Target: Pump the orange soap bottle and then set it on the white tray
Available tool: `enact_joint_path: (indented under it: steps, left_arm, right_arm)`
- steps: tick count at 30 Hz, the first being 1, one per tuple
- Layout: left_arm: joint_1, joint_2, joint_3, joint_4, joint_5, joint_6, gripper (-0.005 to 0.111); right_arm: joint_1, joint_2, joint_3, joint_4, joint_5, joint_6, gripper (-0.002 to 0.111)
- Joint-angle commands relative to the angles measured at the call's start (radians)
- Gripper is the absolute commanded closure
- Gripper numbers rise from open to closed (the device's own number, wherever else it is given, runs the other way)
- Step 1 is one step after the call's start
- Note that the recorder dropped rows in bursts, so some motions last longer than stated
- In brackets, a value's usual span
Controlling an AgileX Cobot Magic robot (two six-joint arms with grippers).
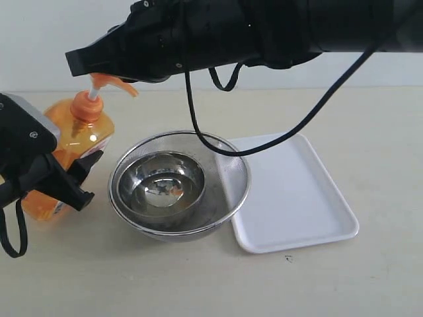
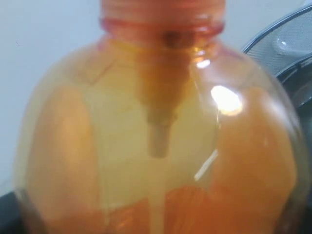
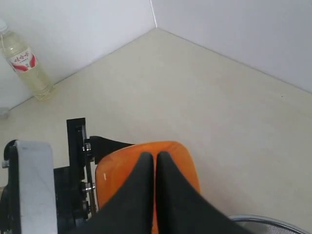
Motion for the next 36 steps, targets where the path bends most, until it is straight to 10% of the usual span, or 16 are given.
enact_joint_path:
  steps: [1, 36]
  left_arm:
    - [-0.005, 0.006, 0.006, 0.04, 0.012, -0.032, 0.102]
    - [-0.005, 0.006, 0.006, 0.046, 0.007, -0.032, 0.102]
  right_arm:
    - [0.011, 0.033, 0.015, -0.04, 0.057, 0.024, 0.108]
    - [0.011, 0.045, 0.015, -0.056, 0.077, 0.041, 0.108]
